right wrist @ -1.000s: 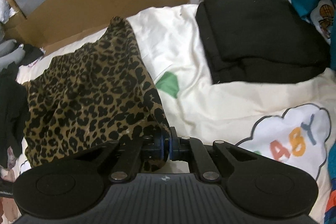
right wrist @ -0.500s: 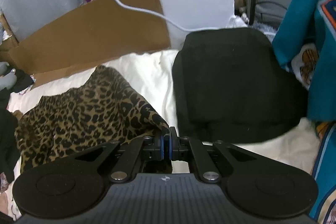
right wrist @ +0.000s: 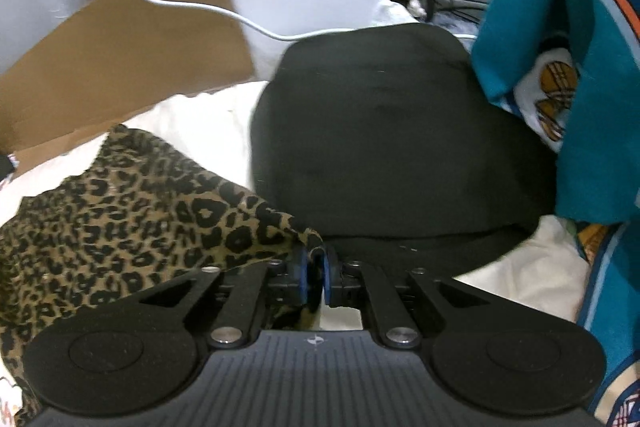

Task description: Fold clothes

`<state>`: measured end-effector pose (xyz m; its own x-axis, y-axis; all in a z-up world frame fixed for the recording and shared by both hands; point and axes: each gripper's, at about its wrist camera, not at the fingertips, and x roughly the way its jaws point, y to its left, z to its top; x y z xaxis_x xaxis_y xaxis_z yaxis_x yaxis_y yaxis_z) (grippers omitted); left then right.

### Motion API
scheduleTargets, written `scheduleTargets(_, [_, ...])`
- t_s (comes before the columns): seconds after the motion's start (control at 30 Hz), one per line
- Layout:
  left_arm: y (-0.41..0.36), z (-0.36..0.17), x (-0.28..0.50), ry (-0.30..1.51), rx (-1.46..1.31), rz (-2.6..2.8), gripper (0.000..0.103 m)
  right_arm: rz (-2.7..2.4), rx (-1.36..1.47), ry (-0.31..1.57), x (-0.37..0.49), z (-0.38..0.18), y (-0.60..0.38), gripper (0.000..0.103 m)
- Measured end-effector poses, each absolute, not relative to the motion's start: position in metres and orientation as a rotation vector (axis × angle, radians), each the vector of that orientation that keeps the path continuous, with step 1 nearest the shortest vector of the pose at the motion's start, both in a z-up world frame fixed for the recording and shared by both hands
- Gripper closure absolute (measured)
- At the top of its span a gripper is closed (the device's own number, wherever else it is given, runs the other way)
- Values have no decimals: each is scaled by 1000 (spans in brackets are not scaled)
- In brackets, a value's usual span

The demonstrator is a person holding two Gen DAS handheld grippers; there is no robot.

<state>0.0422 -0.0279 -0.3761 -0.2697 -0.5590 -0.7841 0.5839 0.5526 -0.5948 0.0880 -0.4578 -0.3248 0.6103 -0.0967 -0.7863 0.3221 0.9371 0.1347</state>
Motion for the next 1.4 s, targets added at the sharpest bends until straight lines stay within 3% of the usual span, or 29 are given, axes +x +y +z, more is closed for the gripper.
scheduleTargets(0.4, [37, -354, 92, 1417, -49, -872, 80, -189, 488, 906, 41, -341, -464, 85])
scheduleTargets(0.63, [28, -357, 91, 1429, -72, -871, 78, -31, 596, 940, 30, -361, -435, 85])
scheduleTargets(0.77, [14, -359, 85, 1421, -62, -891, 76, 47, 605, 939, 29, -368, -418, 60])
scheduleTargets(0.8, [13, -359, 86, 1421, -64, -894, 76, 55, 603, 935, 31, -369, -415, 59])
scheduleTargets(1.33, [27, -347, 91, 1421, -26, -815, 76, 175, 653, 922, 33, -400, -388, 60])
scheduleTargets(1.37, [26, -345, 91, 1418, -18, -808, 76, 183, 661, 922, 32, -402, -385, 64])
scheduleTargets(1.4, [26, -343, 92, 1414, -11, -800, 76, 191, 669, 921, 31, -404, -383, 76])
